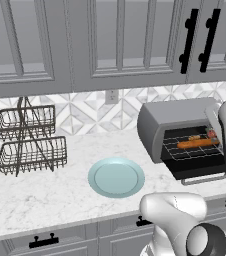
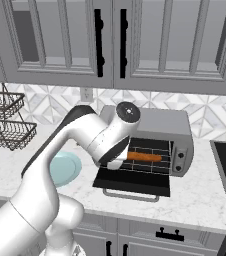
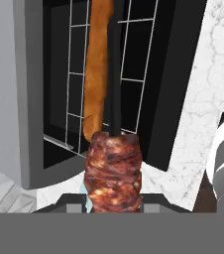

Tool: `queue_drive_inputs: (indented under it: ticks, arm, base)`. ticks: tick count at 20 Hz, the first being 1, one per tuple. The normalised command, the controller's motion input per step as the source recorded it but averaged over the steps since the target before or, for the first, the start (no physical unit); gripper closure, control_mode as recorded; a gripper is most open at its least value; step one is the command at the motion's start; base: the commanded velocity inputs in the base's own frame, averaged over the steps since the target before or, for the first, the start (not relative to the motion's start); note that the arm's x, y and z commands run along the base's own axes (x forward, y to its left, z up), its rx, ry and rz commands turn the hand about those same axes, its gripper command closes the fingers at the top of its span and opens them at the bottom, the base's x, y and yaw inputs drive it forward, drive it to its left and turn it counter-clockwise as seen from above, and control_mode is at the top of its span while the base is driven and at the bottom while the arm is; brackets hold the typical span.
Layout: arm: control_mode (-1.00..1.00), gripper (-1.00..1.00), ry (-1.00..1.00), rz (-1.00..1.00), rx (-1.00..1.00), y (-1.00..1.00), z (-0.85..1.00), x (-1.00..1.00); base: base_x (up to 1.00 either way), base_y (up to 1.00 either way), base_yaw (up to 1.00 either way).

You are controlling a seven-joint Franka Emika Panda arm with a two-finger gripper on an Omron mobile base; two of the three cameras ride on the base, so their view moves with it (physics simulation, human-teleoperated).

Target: Pick up the kebab skewer and baguette bread, and place them inside the toaster oven. Close the toaster oven door and start by setting the timer.

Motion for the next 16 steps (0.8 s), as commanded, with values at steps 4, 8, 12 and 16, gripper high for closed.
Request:
queue_drive_inputs:
  ticks: [4, 8, 12, 16]
  arm:
    - [-1.00, 1.00, -0.03, 0.00, 0.00, -0.53, -0.07, 0.44]
    - [-1.00, 1.00, -0.01, 0.00, -0.01, -0.41, -0.18, 0.44]
    - [-1.00, 1.00, -0.02, 0.00, -0.03, -0.26, -0.30, 0.30]
    - [-1.00, 1.00, -0.04, 0.00, -0.05, -0.07, -0.55, 0.01]
  base:
    - [0.00, 0.00, 0.00]
    - [0.00, 0.00, 0.00]
    - [0.00, 0.00, 0.00]
    - [0.00, 0.00, 0.00]
